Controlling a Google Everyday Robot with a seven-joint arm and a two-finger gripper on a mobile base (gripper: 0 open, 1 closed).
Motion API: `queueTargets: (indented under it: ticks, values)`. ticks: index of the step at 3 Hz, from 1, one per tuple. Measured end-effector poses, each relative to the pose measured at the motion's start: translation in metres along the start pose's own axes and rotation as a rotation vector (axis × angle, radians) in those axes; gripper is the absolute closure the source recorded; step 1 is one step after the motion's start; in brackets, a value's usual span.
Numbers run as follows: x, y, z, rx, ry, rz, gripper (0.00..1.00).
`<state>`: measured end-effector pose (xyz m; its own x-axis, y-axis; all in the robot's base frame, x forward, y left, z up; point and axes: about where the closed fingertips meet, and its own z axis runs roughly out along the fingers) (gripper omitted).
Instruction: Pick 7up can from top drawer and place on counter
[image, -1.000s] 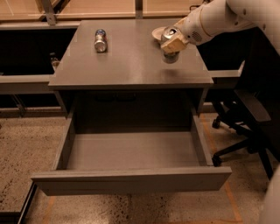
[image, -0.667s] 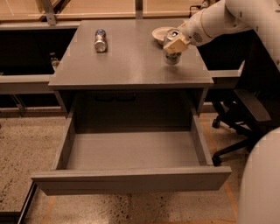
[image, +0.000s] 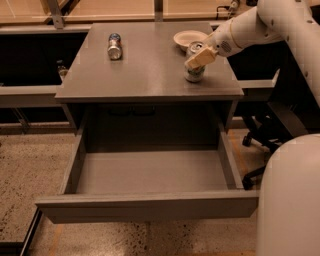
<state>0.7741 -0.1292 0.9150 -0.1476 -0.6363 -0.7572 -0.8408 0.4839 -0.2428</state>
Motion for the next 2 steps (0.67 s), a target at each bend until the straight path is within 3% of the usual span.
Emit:
queueTargets:
  ticks: [1,2]
  values:
    - [0.0007,0.0006,0.0034,-0.006,0.0,0.002,0.0]
    - [0.0007,0.0007,0.0035,-0.006,0.0,0.002,0.0]
